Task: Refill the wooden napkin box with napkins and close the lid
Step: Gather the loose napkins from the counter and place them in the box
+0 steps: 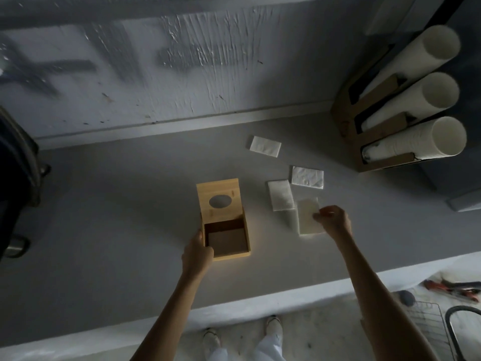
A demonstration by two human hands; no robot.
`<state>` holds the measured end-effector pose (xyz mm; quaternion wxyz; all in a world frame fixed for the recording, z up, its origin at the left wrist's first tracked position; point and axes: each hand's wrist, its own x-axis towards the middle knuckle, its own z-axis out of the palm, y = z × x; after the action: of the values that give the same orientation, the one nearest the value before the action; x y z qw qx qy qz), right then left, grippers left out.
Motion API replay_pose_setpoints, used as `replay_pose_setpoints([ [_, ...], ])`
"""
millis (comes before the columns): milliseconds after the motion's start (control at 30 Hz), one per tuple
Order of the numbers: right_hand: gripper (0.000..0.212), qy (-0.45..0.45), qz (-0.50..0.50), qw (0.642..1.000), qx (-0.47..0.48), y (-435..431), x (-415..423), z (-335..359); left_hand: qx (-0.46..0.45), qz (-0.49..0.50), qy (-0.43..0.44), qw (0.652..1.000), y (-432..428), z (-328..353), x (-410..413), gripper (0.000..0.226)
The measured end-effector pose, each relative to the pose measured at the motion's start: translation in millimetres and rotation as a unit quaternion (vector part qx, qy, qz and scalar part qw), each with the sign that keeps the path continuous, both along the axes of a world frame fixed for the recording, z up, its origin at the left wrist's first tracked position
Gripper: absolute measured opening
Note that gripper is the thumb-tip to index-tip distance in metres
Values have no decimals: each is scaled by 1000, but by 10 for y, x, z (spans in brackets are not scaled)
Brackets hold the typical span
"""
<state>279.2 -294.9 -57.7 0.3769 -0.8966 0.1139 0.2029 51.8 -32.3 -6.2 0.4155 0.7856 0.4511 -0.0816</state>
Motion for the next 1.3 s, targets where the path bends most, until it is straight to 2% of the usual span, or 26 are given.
replay_pose_setpoints([
  [100, 20, -2, 4, 996, 90, 203, 135, 81, -5, 13, -2, 1000, -9, 7, -1, 49],
  [200, 20, 16, -1, 992, 123, 547, 336, 84, -14, 21, -3, 1000, -8, -6, -7, 49],
  [467, 29, 9, 22, 999, 26, 1042, 349, -204, -12, 39, 9, 999, -22, 19, 17, 58],
  [667, 25, -52, 5, 998, 26, 1072, 332, -144, 1, 30, 9, 1000, -34, 52, 24, 53],
  [933, 21, -57, 29, 998, -16, 1031, 317, -178, 8, 24, 15, 1000, -38, 85, 34, 52],
  [1133, 28, -90, 42, 993, -63, 1019, 256, -186, 16, 19, 1, 1000, -40, 101, 32, 41],
  [1300, 34, -80, 40, 990, -106, 998, 256, -212, 19, 16, -3, 1000, -44, 79, 31, 42],
])
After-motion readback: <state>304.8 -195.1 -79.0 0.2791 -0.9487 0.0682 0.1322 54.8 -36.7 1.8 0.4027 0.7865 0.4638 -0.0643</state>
